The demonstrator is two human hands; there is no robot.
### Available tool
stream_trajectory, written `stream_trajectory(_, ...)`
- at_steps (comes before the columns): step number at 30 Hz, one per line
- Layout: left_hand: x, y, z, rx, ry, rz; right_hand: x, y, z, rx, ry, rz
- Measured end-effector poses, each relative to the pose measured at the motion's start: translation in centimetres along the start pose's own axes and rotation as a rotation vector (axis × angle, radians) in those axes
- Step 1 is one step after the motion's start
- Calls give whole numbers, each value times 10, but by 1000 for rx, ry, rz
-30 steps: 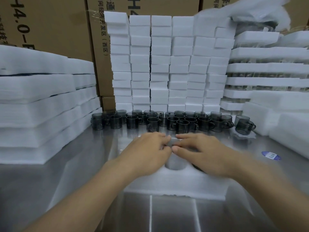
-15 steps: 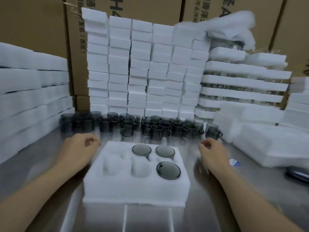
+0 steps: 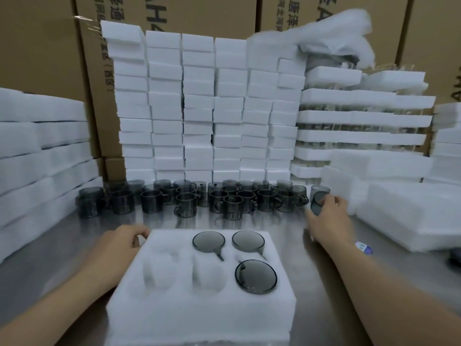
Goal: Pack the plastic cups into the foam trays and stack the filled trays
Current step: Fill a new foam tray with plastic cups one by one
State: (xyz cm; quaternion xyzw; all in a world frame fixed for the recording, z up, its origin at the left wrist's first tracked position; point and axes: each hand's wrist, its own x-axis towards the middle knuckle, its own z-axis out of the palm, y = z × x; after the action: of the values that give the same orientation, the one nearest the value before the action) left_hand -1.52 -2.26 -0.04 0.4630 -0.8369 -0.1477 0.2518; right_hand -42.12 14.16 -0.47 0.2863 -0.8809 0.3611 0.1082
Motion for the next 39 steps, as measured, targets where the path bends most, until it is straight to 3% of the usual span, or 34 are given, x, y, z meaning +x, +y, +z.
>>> stream_trajectory(9, -8, 13, -2, 78, 86, -53, -20, -13, -11, 76, 79, 6)
stream_trajectory(11, -2, 12, -4, -1, 136, -112, -41, -24, -13, 155, 173, -86)
stream_trajectory(14, 5, 14, -11, -305, 240, -131, -75, -39, -16, 303, 289, -261)
stream_trajectory(21, -31, 70, -26, -535, 501, 277, -118, -111, -64, 536, 341, -751)
stream_trajectory(26, -63, 105, -32, -353, 654, 606, -167, -150, -75, 539, 360, -1086)
stream_trajectory(29, -69, 112, -36, -526, 698, 578, -180, -156, -75, 616, 316, -1099)
stream_trajectory(32, -69, 112, -37, -499, 723, 604, -179, -152, -71, 640, 227, -1061)
stream_trajectory(39, -69, 109, -30, -585, 584, 547, -172, -142, -60, 681, 101, -983)
